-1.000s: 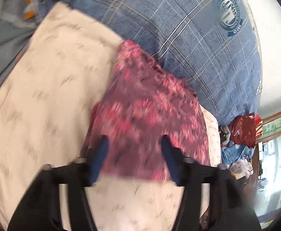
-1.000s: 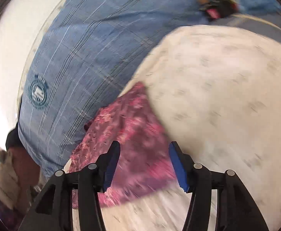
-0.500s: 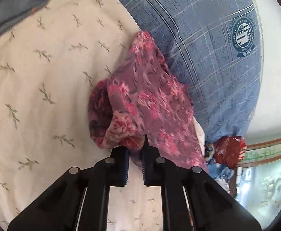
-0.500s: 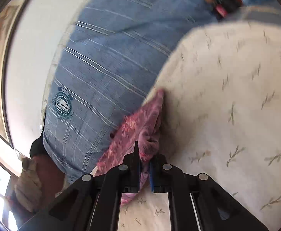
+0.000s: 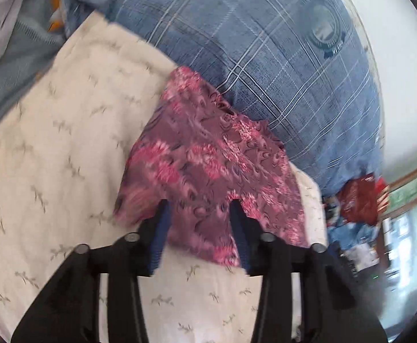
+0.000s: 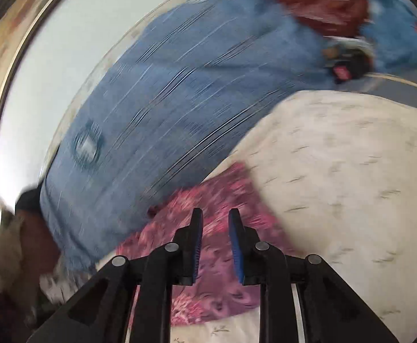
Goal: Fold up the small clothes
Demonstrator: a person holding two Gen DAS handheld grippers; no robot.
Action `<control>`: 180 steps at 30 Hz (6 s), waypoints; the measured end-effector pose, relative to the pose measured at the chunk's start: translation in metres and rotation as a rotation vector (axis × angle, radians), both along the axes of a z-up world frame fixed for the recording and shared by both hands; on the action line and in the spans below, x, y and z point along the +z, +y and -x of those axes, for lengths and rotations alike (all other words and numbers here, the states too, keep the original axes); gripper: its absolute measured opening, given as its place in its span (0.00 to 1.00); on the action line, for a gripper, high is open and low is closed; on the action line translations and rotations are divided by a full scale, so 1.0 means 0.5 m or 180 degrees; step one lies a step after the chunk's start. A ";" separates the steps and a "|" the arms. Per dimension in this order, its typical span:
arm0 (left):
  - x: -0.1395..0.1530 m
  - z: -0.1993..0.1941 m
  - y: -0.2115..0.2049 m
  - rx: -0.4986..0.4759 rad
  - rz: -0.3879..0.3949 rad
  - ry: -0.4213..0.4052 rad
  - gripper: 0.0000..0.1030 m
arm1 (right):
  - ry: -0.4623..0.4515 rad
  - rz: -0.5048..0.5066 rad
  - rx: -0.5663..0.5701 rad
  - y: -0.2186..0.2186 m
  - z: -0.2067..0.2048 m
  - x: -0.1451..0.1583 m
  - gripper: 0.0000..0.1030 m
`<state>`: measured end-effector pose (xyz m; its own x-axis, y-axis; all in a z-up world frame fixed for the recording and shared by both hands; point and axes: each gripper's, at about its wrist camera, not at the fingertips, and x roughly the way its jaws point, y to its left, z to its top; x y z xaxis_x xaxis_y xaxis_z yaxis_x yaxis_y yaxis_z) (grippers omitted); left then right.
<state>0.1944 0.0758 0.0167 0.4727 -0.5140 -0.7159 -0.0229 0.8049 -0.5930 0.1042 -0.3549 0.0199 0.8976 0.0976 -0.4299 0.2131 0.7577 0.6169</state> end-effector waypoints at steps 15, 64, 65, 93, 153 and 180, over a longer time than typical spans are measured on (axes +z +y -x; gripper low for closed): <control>-0.049 -0.138 -0.028 -0.0047 -0.0079 0.0238 0.44 | 0.0412 0.0232 0.0454 0.071 -0.150 -0.027 0.21; -0.128 -0.350 0.055 -0.0727 0.0285 0.1315 0.73 | -0.0274 0.3758 0.1807 0.776 -0.118 -0.029 0.05; -0.129 -0.356 0.040 -0.0768 0.0239 0.1297 0.73 | -0.0269 0.3729 0.1826 0.773 -0.121 -0.030 0.05; 0.123 -0.265 -0.361 -0.1381 -0.0300 0.0047 0.06 | -0.0126 0.1970 0.1211 0.391 -0.030 0.073 0.05; 0.087 -0.234 -0.481 -0.0983 -0.0750 0.0097 0.55 | 0.0056 -0.1023 -0.0080 -0.136 0.051 -0.019 0.18; -0.068 -0.216 -0.383 -0.0816 -0.0041 0.0554 0.61 | 0.0812 0.0056 0.1095 -0.061 -0.391 -0.007 0.04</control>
<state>0.3024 -0.1159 -0.0172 0.1984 -0.5910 -0.7819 0.0815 0.8049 -0.5877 0.2995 -0.3855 0.0161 0.6787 0.3634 -0.6382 0.0903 0.8211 0.5636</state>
